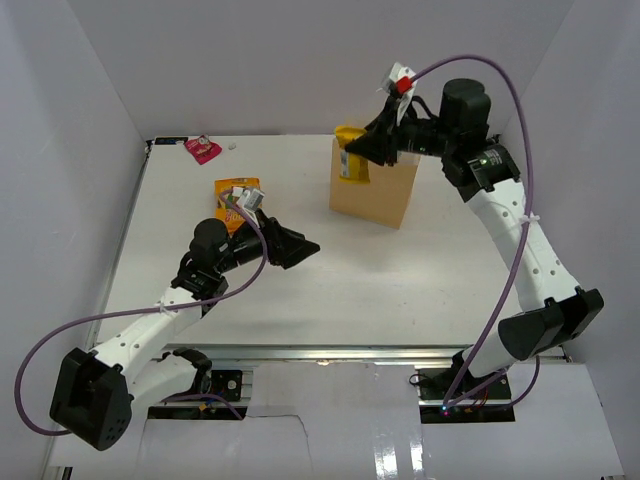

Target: Place the snacks into the paper bag

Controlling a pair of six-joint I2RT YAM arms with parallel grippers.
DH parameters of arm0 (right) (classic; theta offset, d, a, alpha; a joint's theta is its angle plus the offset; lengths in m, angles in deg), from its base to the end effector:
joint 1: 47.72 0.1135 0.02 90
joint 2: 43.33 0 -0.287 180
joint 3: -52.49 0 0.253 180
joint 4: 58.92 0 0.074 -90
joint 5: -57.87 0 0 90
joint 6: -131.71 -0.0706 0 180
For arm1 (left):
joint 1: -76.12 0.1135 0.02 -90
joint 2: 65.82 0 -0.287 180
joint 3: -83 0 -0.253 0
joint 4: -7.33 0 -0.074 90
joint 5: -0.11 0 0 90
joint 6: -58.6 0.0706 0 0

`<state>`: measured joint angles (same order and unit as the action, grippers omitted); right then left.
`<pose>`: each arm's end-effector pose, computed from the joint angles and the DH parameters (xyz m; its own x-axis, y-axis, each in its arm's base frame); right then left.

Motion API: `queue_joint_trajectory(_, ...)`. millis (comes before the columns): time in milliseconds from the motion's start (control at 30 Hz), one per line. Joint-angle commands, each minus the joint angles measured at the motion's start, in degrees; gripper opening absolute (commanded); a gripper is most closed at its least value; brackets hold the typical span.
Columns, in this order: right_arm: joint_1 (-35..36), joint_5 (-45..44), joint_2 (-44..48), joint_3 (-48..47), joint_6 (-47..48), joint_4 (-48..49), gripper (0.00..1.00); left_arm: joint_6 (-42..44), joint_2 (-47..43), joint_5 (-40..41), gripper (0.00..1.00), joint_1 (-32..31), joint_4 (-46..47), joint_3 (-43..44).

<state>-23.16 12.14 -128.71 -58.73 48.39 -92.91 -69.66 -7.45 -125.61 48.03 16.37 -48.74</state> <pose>0.2959 0.1894 0.4922 -0.0203 -0.1009 -0.9947 -0.9348 0.3547 -0.0169 0.2010 -0.1540 0.3110 -0.5685 -0.2664 -0.7783 0.6943 0.3520 -0.6277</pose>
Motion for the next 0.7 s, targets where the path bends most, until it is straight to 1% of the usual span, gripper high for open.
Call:
queue_joint_trajectory(0,-2.22,-1.54,-1.97,-9.45,7.21,0.32,0.11,-1.99,-0.97,1.97,0.98,1.90,-4.31,-2.02)
queue_joint_trajectory(33,-2.75,-2.17,-2.50,-13.30,7.30,0.50,0.11,-1.91,-1.41,2.15,0.98,1.99,-4.39,-2.20)
queue_joint_trajectory(133,-5.12,-5.77,-4.08,-18.15,6.51,2.78,0.11,-1.82,-2.64,3.47,0.98,2.61,-5.62,-2.90)
queue_joint_trajectory(233,-7.94,-11.47,-6.02,-20.28,5.80,4.97,0.11,-1.47,-3.61,5.92,0.98,3.31,-7.64,-3.34)
queue_joint_trajectory(267,-8.64,-12.97,-6.54,-20.98,5.80,5.24,0.10,-1.38,-4.05,7.24,0.98,3.57,-10.34,-3.17)
queue_joint_trajectory(300,-9.95,-14.11,-7.07,-21.07,5.72,5.94,0.10,-1.29,-4.23,8.90,0.98,4.01,-12.02,-2.82)
queue_joint_trajectory(333,-10.58,-15.86,-7.95,-20.98,6.06,6.12,0.11,-1.29,-4.23,12.83,0.98,4.28,-14.13,-2.38)
queue_joint_trajectory(367,-10.93,-16.58,-8.30,-20.37,6.76,6.12,0.11,-1.55,-4.14,15.05,0.98,4.54,-18.59,-1.85)
queue_joint_trajectory(400,-11.37,-17.02,-8.66,-19.67,7.55,6.21,0.11,-1.99,-4.05,17.07,0.98,4.89,-20.46,-0.89)
queue_joint_trajectory(433,-11.55,-17.72,-9.27,-18.97,8.69,6.38,0.11,-2.60,-3.88,20.83,0.98,5.15,-24.48,-0.45)
queue_joint_trajectory(500,-11.90,-17.73,-10.15,-16.78,9.75,6.56,0.13,-4.27,-3.27,23.06,0.98,5.94,-26.54,0.26)
queue_joint_trajectory(667,-11.99,-17.56,-11.38,-12.11,12.30,6.47,0.21,-7.79,-1.60,25.27,0.98,7.35,-29.88,1.66)
